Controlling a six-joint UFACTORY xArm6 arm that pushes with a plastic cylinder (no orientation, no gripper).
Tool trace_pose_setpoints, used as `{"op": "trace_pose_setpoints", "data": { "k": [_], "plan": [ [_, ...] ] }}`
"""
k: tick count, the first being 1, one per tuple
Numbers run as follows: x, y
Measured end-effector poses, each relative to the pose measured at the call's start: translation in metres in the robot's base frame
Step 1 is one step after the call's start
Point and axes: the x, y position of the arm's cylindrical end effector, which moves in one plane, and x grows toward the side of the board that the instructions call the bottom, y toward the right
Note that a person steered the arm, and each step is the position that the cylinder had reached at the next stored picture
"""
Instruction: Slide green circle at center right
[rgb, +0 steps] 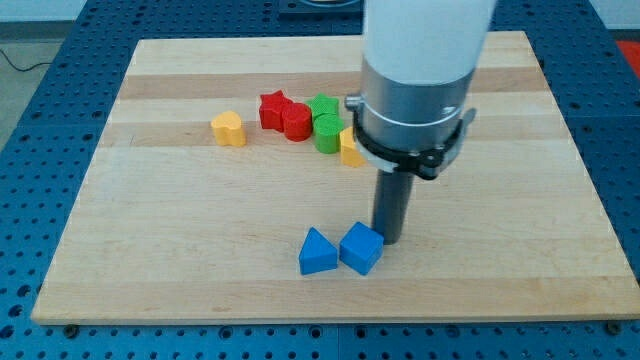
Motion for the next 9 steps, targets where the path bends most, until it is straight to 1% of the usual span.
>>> {"op": "trace_pose_setpoints", "data": {
  "k": [1, 2, 4, 5, 6, 7, 8, 9],
  "plan": [
    [0.000, -0.019],
    [-0.002, -0.023],
    [-0.042, -0.023],
    [-0.045, -0.023],
    [-0.045, -0.005],
    [-0.058, 0.033],
    [-0.099, 0.040],
    [-0.132, 0.029]
  ]
}}
